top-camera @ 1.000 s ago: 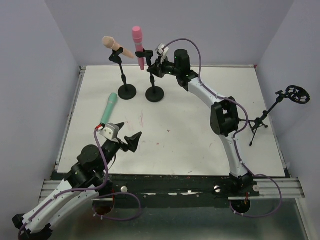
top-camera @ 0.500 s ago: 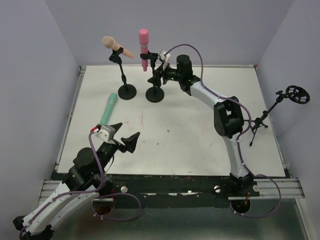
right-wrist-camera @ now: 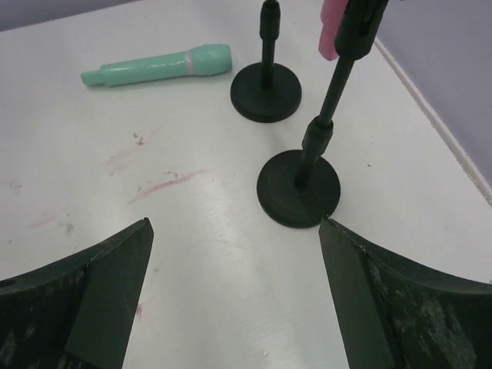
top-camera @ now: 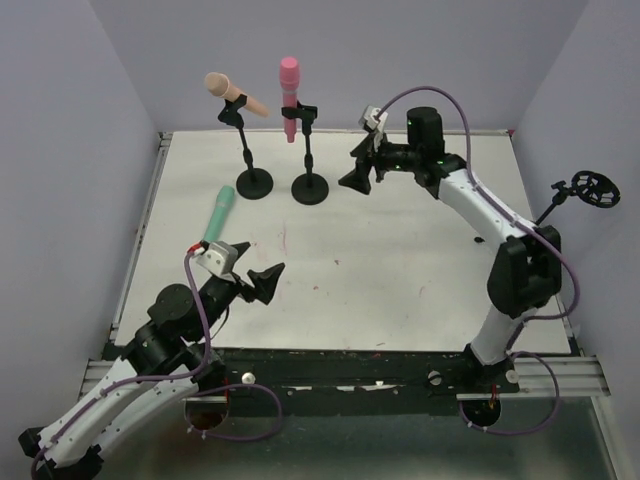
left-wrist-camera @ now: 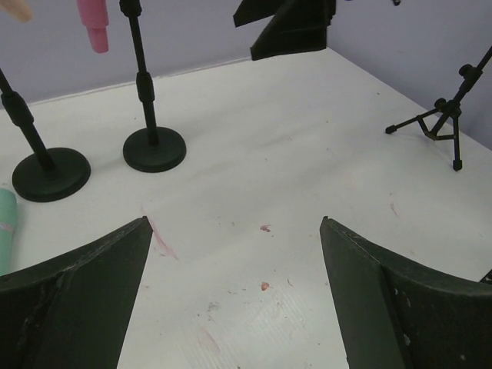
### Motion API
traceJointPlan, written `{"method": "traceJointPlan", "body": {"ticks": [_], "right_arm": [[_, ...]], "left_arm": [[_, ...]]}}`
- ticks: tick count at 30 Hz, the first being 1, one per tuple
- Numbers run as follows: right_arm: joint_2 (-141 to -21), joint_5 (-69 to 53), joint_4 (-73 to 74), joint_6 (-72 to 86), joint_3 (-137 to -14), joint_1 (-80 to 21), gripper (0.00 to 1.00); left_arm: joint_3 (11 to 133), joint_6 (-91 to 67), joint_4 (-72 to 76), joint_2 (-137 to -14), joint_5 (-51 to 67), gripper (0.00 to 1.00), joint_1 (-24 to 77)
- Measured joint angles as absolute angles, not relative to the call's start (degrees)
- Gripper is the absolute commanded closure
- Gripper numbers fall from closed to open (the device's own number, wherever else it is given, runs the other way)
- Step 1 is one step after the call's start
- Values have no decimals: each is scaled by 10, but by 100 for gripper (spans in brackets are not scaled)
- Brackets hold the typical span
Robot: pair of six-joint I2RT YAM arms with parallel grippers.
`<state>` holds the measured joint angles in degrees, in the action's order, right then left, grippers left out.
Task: Attach the microphones to the stand
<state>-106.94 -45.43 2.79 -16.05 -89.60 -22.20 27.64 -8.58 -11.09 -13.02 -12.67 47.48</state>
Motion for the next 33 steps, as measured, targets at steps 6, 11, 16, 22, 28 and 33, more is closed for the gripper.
{"method": "traceJointPlan", "body": {"ticks": [6, 11, 16, 22, 28, 33], "right_arm": [[-889, -460, 243, -285, -847, -211, 0], [-720, -442, 338, -302, -761, -171, 0], [-592, -405, 387, -290, -708, -42, 0], [-507, -356, 439, -253, -695, 77, 0], [-469, -251, 438, -176, -655, 187, 0], [-461, -171, 433, -117, -617, 222, 1]], "left_arm": [[365, -73, -139, -234, -96, 2, 473], [404, -28, -151, -296, -77, 2, 470], [387, 8, -152, -317, -58, 2, 467], [382, 23, -166, -308, -42, 2, 466], [373, 30, -169, -258, -40, 2, 466], [368, 38, -171, -251, -40, 2, 466]]}}
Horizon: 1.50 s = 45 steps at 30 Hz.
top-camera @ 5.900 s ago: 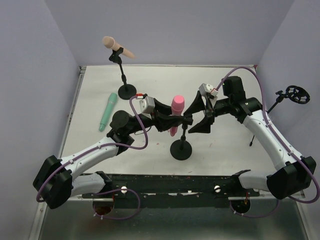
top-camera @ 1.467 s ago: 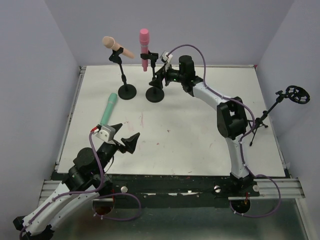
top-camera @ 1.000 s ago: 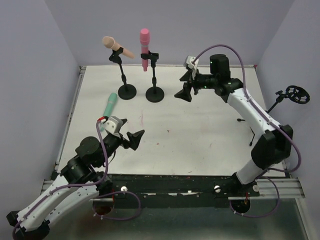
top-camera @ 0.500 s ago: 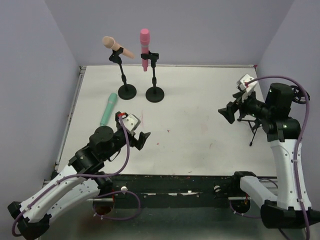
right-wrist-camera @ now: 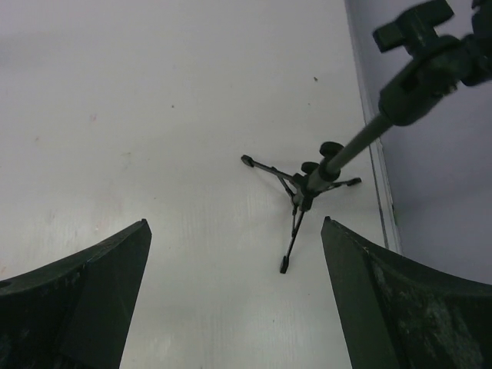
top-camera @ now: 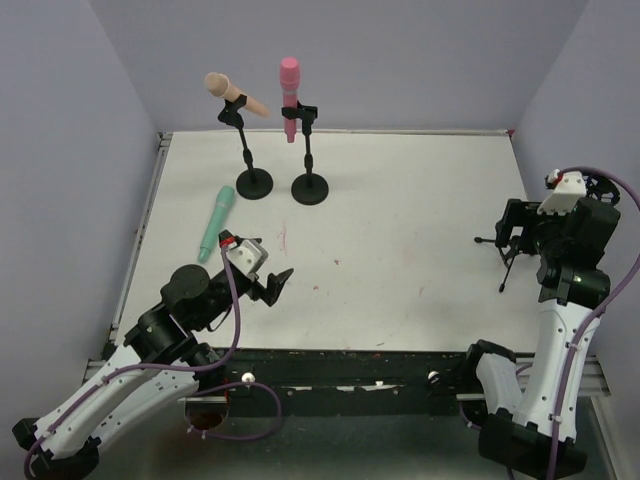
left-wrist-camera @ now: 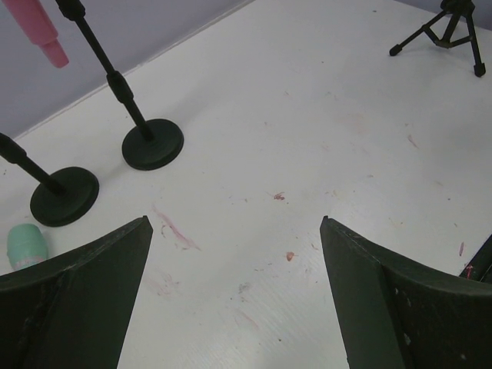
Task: Attach the microphones to the stand
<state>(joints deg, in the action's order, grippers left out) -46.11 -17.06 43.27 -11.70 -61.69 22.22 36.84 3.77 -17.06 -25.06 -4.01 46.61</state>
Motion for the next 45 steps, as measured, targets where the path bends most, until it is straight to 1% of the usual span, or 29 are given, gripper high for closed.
{"method": "traceJointPlan", "body": {"ticks": [10, 16, 18, 20, 21, 22, 23, 25, 32, 38, 41, 45], "right_arm": [[-433, -23, 380, -25, -543, 237, 10], [-446, 30, 291, -18, -505, 237, 15], [-460, 37, 255, -20, -490, 237, 19], [-484, 37, 223, -22, -483, 237, 25], [-498, 36, 210, -23, -482, 237, 30], [-510, 33, 199, -24, -482, 237, 32], [-521, 23, 187, -26, -481, 237, 38], [-527, 9, 167, -31, -478, 237, 46], [-527, -36, 100, -78, -438, 241, 79], [-522, -95, 89, -112, -430, 241, 92], [-520, -157, 108, -131, -439, 241, 95], [-527, -287, 148, -128, -473, 238, 96]], "left_arm": [[359, 46, -180, -258, -40, 2, 462], [357, 47, -179, -273, -38, 2, 448], [354, 47, -176, -273, -36, 2, 444], [351, 47, -172, -273, -33, 2, 441], [350, 47, -170, -273, -31, 2, 440], [347, 47, -168, -273, -29, 2, 439], [346, 47, -167, -273, -27, 2, 438], [344, 47, -165, -273, -25, 2, 435], [343, 47, -164, -271, -20, 2, 434], [342, 47, -163, -263, -15, 2, 432], [341, 47, -160, -261, -14, 2, 432], [339, 47, -159, -256, -13, 2, 432]]}}
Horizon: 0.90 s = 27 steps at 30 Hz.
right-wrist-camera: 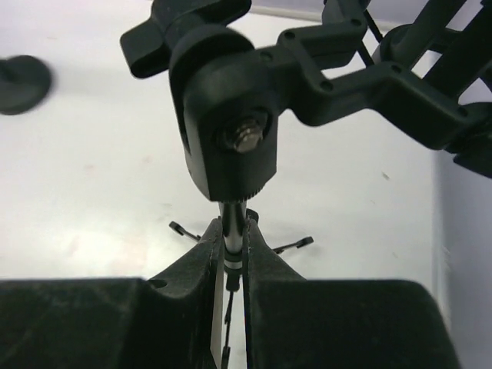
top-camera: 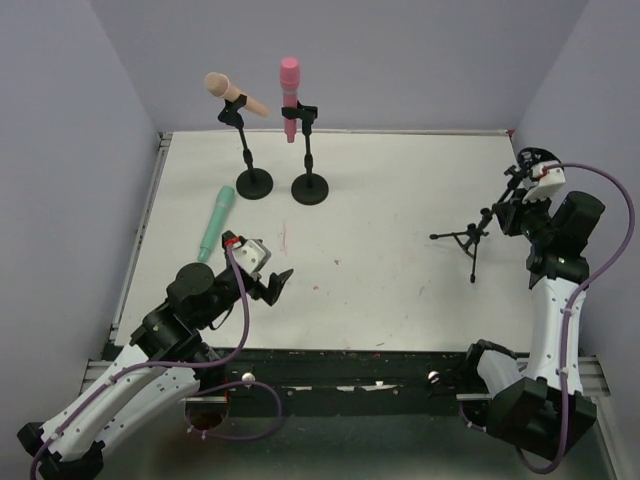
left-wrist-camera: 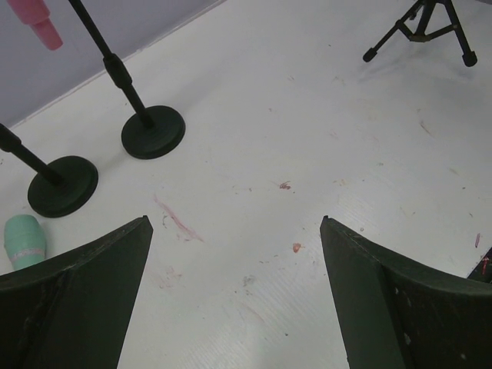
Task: Attach the microphones to the stand
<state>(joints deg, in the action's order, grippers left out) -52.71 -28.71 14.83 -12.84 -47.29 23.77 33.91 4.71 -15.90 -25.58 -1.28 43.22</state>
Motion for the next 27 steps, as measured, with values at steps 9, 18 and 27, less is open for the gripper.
{"method": "traceJointPlan", "body": {"ticks": [9, 18, 27], "right_arm": [[-602, -479, 169, -82, -599, 96, 95], [-702, -505, 177, -141, -627, -145, 94], [-737, -503, 145, -211, -600, -251, 87]], "left_arm": [[330, 29, -136, -256, 31, 2, 432], [330, -106, -57, -262, 119, 2, 432], [299, -163, 83, -361, 123, 2, 437]]}}
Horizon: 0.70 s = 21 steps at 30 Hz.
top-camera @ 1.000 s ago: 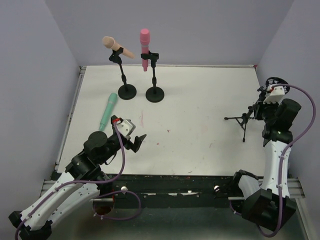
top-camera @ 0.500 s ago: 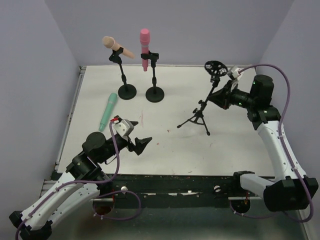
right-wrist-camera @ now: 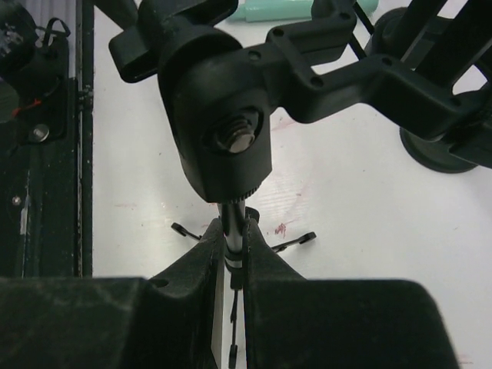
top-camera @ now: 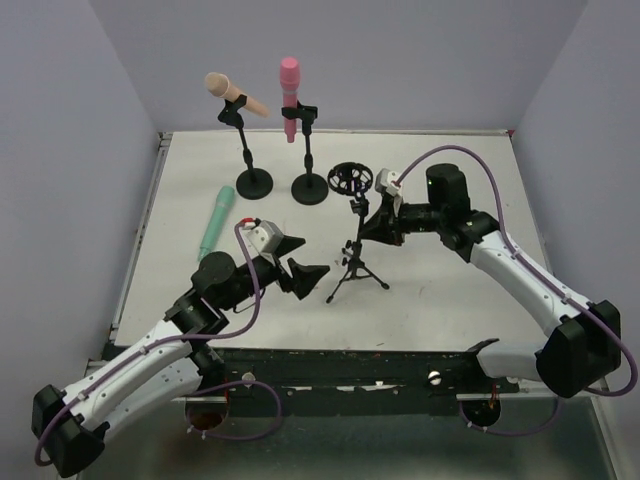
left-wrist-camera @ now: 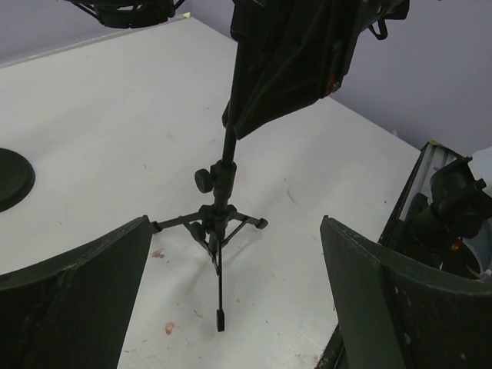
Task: Attach the microphones to the stand
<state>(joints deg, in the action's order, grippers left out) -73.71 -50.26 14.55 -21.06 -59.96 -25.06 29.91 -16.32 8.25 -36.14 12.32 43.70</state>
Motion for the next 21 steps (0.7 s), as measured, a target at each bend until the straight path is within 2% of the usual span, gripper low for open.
{"method": "traceJointPlan", "body": {"ticks": [6, 7, 9, 11, 13, 16, 21], "right_arm": [[-715, -526, 112, -236, -542, -251, 78], [-710, -531, 105, -239, -532, -251, 71], [-703, -537, 87, -242, -518, -251, 44], [-700, -538, 91, -247, -506, -251, 24], [-700, -542, 109, -261, -502, -251, 13], [-692, -552, 140, -284, -502, -240, 4], [-659, -575, 193, -316, -505, -158, 0]], "left_arm": [[275, -165, 233, -473, 82, 2, 482], [275, -163, 260, -497, 74, 2, 492], [275, -160, 297, -528, 64, 2, 505], [275, -158, 336, -556, 49, 3, 517], [275, -155, 362, -570, 30, 3, 526], [275, -145, 396, -582, -2, 4, 540], [276, -117, 446, -612, -37, 7, 560]]}}
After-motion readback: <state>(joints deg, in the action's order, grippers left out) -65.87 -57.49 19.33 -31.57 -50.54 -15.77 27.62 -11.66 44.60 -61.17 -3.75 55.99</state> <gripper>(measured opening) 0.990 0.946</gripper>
